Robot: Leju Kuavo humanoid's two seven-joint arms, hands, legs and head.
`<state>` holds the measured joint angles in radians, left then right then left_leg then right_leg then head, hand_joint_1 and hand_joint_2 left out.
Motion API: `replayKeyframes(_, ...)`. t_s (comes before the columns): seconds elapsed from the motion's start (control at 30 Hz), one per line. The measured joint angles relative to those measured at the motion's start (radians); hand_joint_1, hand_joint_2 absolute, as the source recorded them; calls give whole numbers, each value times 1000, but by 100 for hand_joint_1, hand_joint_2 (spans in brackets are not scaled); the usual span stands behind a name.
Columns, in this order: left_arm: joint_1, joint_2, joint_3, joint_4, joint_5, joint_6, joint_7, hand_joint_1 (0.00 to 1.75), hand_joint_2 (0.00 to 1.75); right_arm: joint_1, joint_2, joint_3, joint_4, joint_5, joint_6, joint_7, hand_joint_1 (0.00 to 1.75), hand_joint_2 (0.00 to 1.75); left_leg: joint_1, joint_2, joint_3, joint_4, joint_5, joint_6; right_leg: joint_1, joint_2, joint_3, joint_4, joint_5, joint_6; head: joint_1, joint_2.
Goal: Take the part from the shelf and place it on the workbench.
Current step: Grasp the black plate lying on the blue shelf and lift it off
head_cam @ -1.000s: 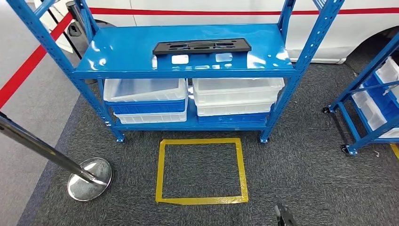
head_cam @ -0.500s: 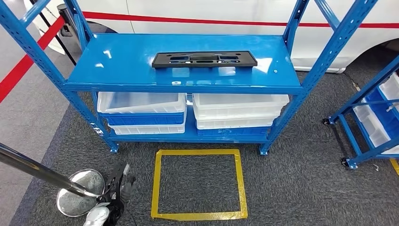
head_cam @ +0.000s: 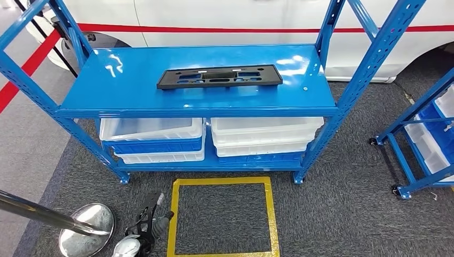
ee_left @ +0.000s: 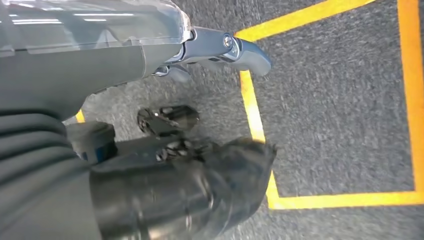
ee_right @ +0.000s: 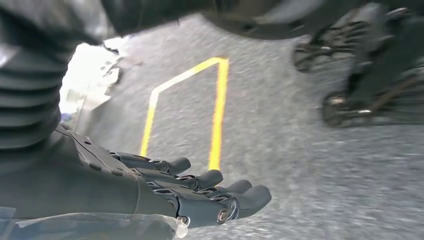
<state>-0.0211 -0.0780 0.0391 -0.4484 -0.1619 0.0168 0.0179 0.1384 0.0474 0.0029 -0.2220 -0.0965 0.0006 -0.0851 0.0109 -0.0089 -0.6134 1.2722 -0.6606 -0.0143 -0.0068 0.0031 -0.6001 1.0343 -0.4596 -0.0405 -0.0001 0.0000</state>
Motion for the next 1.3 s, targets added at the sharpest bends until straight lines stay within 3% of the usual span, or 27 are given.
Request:
replayKeyframes(0.03,-8,-9,5,12,-18,1,0,0,0,-13,6,2,1,-9,0,-23,0,0,0,0,-18,7,10,0,1,4,3,0,-3,-1,0,0)
replayKeyframes(0.07,-16,-18,10,24,-34,1,0,0,0,-27,13,6,1,-17,1,-46,0,0,0,1,-18,-22,42,2,2,7,9,0,-6,0,0,0)
replayKeyframes(0.13,-38,-35,21,51,-66,2,0,0,0,-57,28,15,2,-32,1,-93,0,0,-3,1,16,-142,134,15,3,12,21,0,-12,4,0,0)
replayKeyframes(0.2,-59,-53,33,78,-97,4,1,0,0,-87,43,24,3,-47,2,-141,0,0,-10,1,41,-234,177,31,4,13,24,1,-15,11,-1,0)
replayKeyframes(0.23,-67,-62,39,91,-111,6,3,0,0,-100,50,30,4,-53,2,-166,0,0,-12,1,44,-251,181,34,5,13,22,2,-18,15,-2,0)
replayKeyframes(0.33,-79,-86,59,122,-140,20,15,0,0,-131,57,51,-3,-63,9,-246,0,0,-13,0,45,-263,193,29,7,11,20,3,-19,14,-5,0)
replayKeyframes(0.5,-92,-98,75,148,-159,33,35,0,0,-128,25,72,-111,-66,62,-341,0,0,-17,0,43,-260,192,33,3,11,22,-4,-15,20,-5,0)
replayKeyframes(0.8,-95,-100,84,165,-164,34,51,0,0,-64,-52,85,-419,-67,131,-350,0,0,-18,1,40,-256,191,41,2,11,22,-8,-12,34,-5,0)
replayKeyframes(1.3,-84,-88,85,185,-174,2,67,0,0,-1,-208,161,-988,-40,191,-357,0,0,-18,0,40,-257,192,43,3,11,21,-6,-11,34,-5,0)
